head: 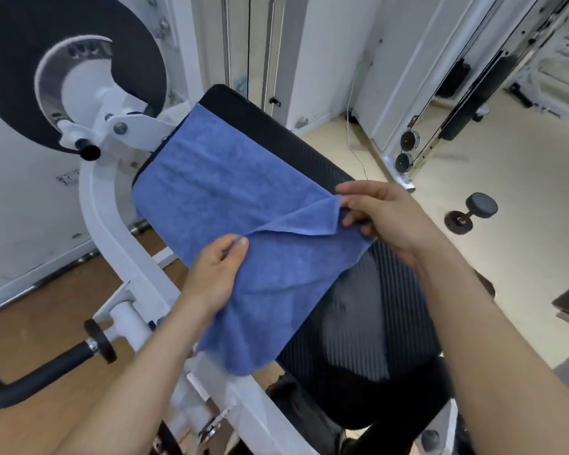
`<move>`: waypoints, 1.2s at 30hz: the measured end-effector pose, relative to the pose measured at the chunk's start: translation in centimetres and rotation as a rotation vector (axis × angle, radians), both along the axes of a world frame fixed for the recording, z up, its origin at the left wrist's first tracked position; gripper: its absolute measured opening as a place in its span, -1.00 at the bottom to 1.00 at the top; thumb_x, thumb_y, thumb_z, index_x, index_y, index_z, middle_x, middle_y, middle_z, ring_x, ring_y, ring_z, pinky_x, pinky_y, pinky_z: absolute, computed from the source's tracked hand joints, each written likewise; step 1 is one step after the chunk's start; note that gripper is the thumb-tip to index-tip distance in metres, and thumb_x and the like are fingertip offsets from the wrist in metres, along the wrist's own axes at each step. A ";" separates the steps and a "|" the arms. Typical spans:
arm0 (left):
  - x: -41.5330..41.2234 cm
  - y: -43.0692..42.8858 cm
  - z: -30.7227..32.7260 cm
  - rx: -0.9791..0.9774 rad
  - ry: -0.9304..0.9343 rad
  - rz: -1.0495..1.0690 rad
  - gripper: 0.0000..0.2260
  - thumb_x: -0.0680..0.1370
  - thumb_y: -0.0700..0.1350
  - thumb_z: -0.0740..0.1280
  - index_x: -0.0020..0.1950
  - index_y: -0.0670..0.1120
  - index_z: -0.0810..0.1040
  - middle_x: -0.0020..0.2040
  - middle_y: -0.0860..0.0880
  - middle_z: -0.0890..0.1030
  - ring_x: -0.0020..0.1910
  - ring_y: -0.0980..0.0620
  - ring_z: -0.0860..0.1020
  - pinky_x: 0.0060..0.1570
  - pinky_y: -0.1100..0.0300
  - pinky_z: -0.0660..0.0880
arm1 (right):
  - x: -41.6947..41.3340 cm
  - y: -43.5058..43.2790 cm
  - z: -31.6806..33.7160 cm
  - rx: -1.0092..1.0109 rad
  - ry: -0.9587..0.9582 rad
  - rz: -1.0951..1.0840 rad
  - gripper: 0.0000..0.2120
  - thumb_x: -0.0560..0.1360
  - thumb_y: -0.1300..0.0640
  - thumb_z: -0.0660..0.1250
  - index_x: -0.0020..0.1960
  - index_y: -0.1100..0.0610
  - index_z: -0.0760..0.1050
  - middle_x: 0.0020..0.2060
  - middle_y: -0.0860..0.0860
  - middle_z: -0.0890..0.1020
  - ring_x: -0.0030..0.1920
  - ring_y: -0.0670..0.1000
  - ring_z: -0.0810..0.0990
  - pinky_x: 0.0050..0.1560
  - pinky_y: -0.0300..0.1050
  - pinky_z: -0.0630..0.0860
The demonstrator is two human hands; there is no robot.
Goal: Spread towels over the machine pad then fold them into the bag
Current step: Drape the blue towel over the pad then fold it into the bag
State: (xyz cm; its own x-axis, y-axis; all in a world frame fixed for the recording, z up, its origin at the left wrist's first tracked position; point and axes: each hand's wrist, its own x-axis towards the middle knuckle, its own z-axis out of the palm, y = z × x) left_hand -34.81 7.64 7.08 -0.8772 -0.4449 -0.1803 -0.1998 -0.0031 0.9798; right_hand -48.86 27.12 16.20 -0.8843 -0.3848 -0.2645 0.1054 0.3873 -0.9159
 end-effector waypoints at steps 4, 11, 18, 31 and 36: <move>-3.5 -6.8 -3.0 -0.412 -0.198 0.149 -0.73 0.56 0.11 0.23 0.05 -0.05 0.56 -0.01 -0.15 0.63 0.05 -0.16 0.58 0.04 -0.05 0.46 | -0.1 -3.0 -3.2 0.297 0.303 0.198 -0.46 0.53 0.27 0.24 0.48 -0.02 0.29 0.37 -0.02 0.48 0.32 -0.06 0.46 0.16 -0.26 0.39; -1.2 2.0 -4.7 -0.778 -0.020 -0.169 -0.74 0.48 0.10 0.38 0.08 0.01 0.51 0.02 0.03 0.48 0.01 0.00 0.49 -0.03 0.06 0.47 | 0.4 -0.7 -5.6 0.880 0.751 0.244 -0.33 0.44 -0.03 0.43 0.48 -0.06 0.25 0.38 -0.07 0.35 0.37 0.06 0.28 0.17 0.14 0.31; -1.2 4.8 -6.4 -0.906 0.000 -0.230 -0.82 0.48 -0.15 0.36 0.08 -0.08 0.57 -0.13 -0.04 0.56 -0.21 -0.10 0.56 -0.33 0.04 0.53 | -0.7 -0.6 -5.9 0.770 0.612 0.136 -0.54 0.42 0.14 0.47 0.28 0.02 0.45 0.05 -0.01 0.48 0.15 0.10 0.42 0.07 0.02 0.44; -0.2 15.9 -1.9 -0.283 0.119 -0.667 -0.78 0.53 -0.04 0.37 0.17 0.01 0.60 -0.19 0.12 0.57 -0.33 0.21 0.48 -0.13 0.28 0.48 | 1.3 10.5 -2.1 1.010 0.399 -0.126 -0.79 0.37 0.29 0.25 -0.16 -0.01 0.49 -0.15 0.07 0.59 -0.15 0.12 0.44 -0.22 -0.12 0.35; -3.7 10.1 -2.4 -0.477 0.056 -0.025 -0.65 0.55 -0.02 0.35 0.32 -0.03 0.49 0.11 0.02 0.45 0.09 0.02 0.49 0.15 0.07 0.47 | 1.9 11.0 -2.4 1.151 0.506 -0.107 -0.75 0.39 0.24 0.29 0.03 0.03 0.52 -0.02 0.09 0.52 0.05 0.18 0.44 -0.13 -0.06 0.28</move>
State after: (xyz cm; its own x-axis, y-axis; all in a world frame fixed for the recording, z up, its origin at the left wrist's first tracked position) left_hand -38.56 17.77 4.66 -0.8914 -0.4448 0.0867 -0.1408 0.4537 0.8800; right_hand -46.97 38.10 13.76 -0.9967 -0.0778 -0.0221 -0.0778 0.9970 -0.0020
